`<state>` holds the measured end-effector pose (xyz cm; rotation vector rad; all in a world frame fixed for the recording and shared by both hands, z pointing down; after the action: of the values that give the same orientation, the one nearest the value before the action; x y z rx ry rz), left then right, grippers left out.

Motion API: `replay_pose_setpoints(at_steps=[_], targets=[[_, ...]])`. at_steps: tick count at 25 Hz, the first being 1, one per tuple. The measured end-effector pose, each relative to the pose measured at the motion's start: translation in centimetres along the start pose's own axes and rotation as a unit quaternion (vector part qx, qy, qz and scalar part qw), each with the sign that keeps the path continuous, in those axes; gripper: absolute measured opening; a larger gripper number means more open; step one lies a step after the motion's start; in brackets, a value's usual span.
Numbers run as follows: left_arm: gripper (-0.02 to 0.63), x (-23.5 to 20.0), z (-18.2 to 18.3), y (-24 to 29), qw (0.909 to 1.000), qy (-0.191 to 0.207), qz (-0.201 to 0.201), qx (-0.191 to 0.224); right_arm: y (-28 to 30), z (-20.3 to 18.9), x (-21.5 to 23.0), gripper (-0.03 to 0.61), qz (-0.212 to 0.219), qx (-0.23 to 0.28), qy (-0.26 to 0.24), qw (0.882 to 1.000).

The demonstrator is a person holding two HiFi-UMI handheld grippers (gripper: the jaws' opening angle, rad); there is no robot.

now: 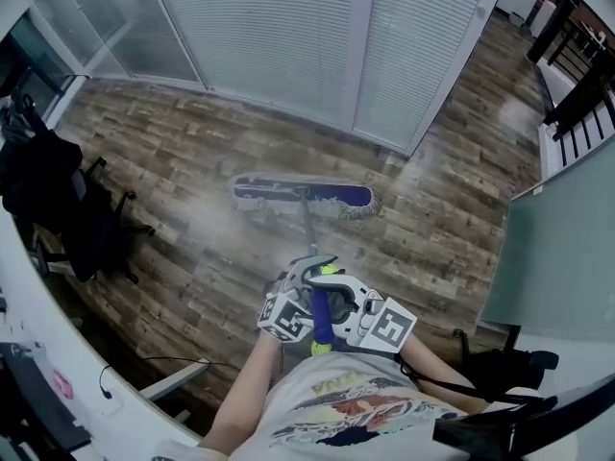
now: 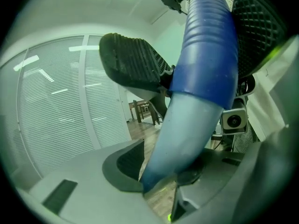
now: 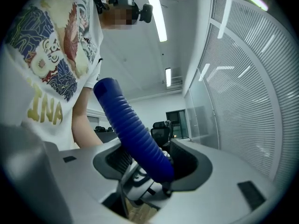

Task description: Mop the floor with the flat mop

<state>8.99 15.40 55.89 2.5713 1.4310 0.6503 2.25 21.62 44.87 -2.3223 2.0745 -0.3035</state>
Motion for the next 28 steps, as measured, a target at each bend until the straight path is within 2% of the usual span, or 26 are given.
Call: replay_pose_setpoints(at_steps=[7, 11, 13, 17, 20, 22, 25, 28], targets=[[0.107, -14.1, -2.1, 9.0, 0.9998, 0.004, -0.007, -0.017, 1.7, 1.2, 16.7, 0.238, -0.008, 0.002, 0.007, 1.000], [0.107, -21.3, -3.5, 13.6, 0.9998, 0.000, 0.000, -0.019, 2.4, 0.8, 25.3, 0.241, -0.024, -0.012, 0.044, 0.999], [0.109, -24.5, -4.4, 15.5, 0.9998, -0.002, -0.001, -0.021, 3.0, 0.7, 29.1, 0.247, -0.033, -0.015, 0.060, 0.998], [0.112, -30.2, -6.2, 17.8, 0.9996, 0.002, -0.001, -0.027, 5.2, 0.7, 35.2, 0.249, -0.040, -0.013, 0.062, 0.997], [0.112, -32.9, -6.9, 18.5, 0.9996, 0.001, 0.005, -0.028, 6.4, 0.7, 37.6, 0.249, -0.037, -0.015, 0.064, 0.997], [0.112, -33.2, -7.0, 18.3, 0.9995, -0.002, 0.007, -0.030, 6.7, 0.7, 37.6, 0.249, -0.036, -0.020, 0.069, 0.997], [0.111, -31.8, -7.3, 16.7, 0.9995, -0.009, 0.014, -0.027, 7.2, 0.0, 35.3, 0.250, -0.032, -0.035, 0.070, 0.996], [0.111, -29.0, -7.3, 13.8, 0.9993, -0.014, 0.029, -0.020, 7.7, -0.9, 31.2, 0.253, -0.023, -0.048, 0.069, 0.996]])
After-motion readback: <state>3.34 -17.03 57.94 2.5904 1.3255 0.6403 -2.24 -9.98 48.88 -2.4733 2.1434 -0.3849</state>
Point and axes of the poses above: the fingertips, and each gripper's own axes: y forward along the fingers, x to its right, z out of its top, the point moved 1 cm from there along -y, backward along the fingers, and after that the axes turned 4 degrees about y, right-handed, at the moved point
